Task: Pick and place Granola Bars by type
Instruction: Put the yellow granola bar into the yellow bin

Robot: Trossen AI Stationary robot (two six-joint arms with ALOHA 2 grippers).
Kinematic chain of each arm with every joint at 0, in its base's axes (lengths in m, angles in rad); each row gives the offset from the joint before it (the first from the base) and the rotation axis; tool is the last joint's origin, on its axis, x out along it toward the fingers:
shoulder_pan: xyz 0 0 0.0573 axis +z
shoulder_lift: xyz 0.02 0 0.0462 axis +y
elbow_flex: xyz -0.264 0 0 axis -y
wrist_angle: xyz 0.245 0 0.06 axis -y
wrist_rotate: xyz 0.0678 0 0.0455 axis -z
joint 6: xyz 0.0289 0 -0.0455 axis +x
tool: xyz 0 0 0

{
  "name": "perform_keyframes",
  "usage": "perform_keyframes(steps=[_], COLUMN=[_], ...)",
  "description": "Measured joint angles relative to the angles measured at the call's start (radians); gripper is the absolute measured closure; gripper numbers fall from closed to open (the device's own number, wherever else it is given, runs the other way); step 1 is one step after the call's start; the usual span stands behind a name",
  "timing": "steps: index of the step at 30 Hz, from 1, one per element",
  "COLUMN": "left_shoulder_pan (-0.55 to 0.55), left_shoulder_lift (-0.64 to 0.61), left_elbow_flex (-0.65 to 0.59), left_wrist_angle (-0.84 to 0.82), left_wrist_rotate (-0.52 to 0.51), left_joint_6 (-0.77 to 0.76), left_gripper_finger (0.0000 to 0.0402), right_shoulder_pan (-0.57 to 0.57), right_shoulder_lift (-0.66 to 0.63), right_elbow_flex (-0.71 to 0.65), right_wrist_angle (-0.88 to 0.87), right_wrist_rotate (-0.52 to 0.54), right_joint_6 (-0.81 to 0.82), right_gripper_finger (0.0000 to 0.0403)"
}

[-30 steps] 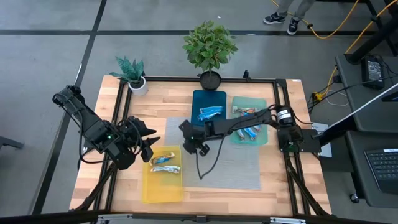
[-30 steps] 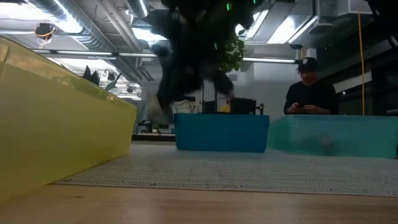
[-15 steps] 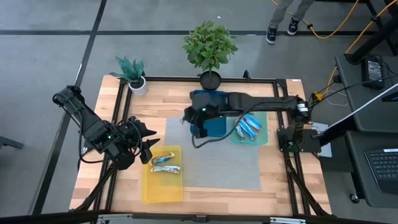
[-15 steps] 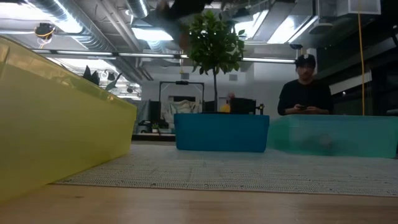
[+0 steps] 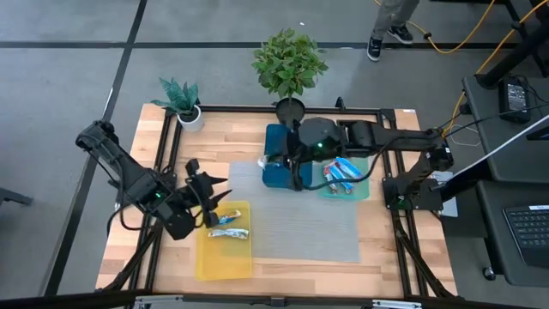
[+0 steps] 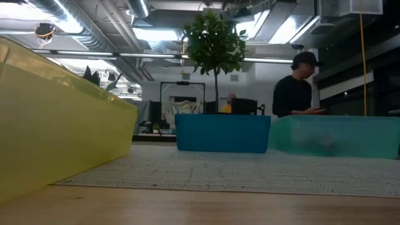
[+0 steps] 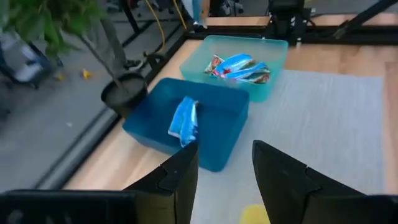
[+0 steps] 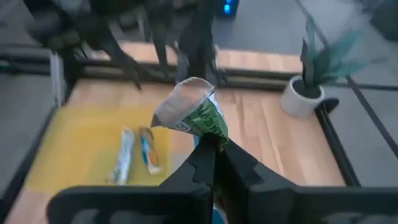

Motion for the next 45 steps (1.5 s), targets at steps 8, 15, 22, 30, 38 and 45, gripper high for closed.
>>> perform_keyframes(steps=[8, 15, 22, 30, 38, 45], left_shoulder_pan=[0.067, 0.101, 0.144, 0.172, 0.172, 0.172], left_shoulder_lift=[0.044, 0.043, 0.043, 0.044, 0.044, 0.044], left_elbow_flex=[0.000, 0.000, 0.000, 0.000, 0.000, 0.000], left_wrist_angle=[0.250, 0.491, 0.691, 0.823, 0.876, 0.883], left_wrist_rotate=[-0.039, -0.084, -0.105, -0.100, -0.099, -0.099], left_joint_6=[0.278, 0.511, 0.687, 0.798, 0.837, 0.835], left_gripper_finger=[0.0217, 0.0141, 0.0110, 0.0120, 0.0195, 0.0310], right_shoulder_pan=[0.058, 0.072, 0.076, 0.076, 0.076, 0.076], right_shoulder_lift=[0.010, 0.011, 0.011, 0.011, 0.011, 0.011], right_elbow_flex=[0.000, 0.000, 0.000, 0.000, 0.000, 0.000], right_wrist_angle=[0.224, 0.291, 0.360, 0.411, 0.422, 0.433], right_wrist_rotate=[0.005, 0.005, -0.025, -0.042, -0.062, -0.067], right_joint_6=[0.022, 0.044, 0.060, 0.066, 0.066, 0.067], right_gripper_finger=[0.0389, 0.0387, 0.0387, 0.0388, 0.0385, 0.0385])
